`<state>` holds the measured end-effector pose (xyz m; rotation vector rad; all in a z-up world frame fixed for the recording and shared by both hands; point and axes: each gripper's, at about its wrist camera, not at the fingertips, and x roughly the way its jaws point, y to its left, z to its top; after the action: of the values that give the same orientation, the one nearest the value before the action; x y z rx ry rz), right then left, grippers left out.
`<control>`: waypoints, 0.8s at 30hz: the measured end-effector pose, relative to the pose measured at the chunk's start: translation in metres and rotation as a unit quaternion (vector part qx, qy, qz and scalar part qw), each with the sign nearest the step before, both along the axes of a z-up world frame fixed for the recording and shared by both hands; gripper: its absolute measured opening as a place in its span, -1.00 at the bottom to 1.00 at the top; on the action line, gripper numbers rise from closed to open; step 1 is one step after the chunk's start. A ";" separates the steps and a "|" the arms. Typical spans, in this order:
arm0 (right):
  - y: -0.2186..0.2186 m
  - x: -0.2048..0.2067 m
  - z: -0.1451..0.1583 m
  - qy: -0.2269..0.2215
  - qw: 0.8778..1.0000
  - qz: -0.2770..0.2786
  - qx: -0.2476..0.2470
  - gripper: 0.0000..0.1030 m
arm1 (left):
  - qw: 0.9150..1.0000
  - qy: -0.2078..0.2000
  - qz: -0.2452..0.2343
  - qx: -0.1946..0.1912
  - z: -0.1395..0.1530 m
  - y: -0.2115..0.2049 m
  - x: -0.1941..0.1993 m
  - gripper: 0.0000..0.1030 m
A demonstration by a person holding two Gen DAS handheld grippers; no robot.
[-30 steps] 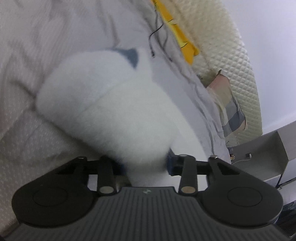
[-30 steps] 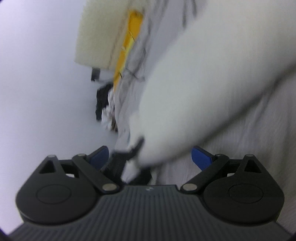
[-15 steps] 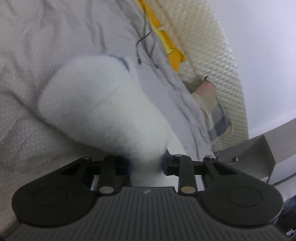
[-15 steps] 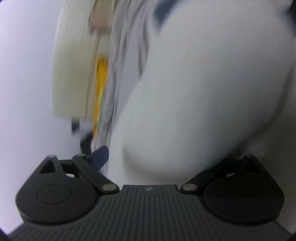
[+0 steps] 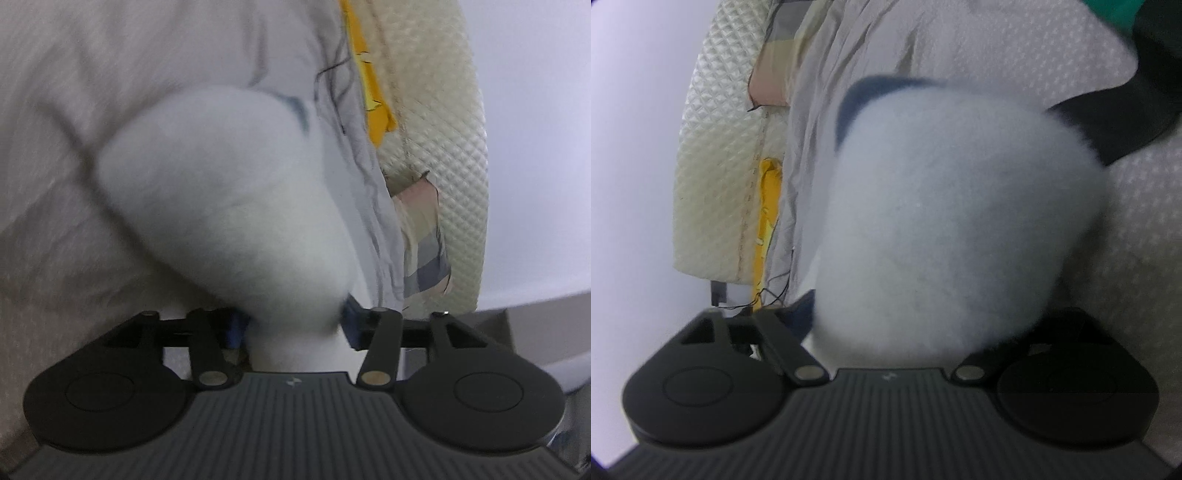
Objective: Fold large clothes
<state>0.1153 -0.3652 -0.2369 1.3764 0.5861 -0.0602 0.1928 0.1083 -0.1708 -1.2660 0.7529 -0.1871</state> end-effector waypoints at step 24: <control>0.000 -0.023 0.056 -0.084 0.987 -0.013 -0.140 -0.21 | 0.987 -0.112 -0.055 0.098 0.042 -0.018 -0.016 -0.27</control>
<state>0.0926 -0.3655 -0.1809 1.1043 0.4007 -0.0455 0.1772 0.0901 -0.1287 -0.9982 0.6314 -0.3318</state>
